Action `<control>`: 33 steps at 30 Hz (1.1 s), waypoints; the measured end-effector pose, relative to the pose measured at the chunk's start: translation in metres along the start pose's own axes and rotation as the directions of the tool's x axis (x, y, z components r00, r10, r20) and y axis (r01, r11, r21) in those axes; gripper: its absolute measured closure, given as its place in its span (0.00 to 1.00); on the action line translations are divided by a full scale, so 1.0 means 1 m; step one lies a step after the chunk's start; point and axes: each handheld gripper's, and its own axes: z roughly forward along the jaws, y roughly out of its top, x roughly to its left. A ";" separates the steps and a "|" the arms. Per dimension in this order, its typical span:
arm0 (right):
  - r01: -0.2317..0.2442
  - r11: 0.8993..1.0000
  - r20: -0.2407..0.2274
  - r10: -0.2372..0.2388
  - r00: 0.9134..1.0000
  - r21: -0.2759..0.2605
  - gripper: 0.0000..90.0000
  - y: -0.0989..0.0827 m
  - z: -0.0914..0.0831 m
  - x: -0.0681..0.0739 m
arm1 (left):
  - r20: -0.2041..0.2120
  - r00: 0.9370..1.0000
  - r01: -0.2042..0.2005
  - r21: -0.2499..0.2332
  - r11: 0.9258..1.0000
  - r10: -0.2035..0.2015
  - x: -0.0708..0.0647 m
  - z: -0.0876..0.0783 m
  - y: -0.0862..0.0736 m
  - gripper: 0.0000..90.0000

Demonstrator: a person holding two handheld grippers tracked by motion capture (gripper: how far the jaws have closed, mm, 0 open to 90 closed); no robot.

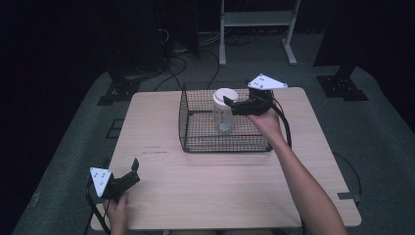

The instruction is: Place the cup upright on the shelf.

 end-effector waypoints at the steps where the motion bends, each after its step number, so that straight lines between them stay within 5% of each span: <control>1: 0.000 1.000 -0.003 0.000 1.000 -0.003 0.00 0.001 -0.002 0.000 | 0.000 1.000 0.000 0.000 1.000 0.000 0.000 0.000 0.000 0.00; 33: -0.003 1.000 -0.034 0.004 0.999 0.007 0.00 -0.022 -0.053 0.003 | -0.006 1.000 -0.006 0.000 1.000 0.006 0.000 0.000 0.000 0.00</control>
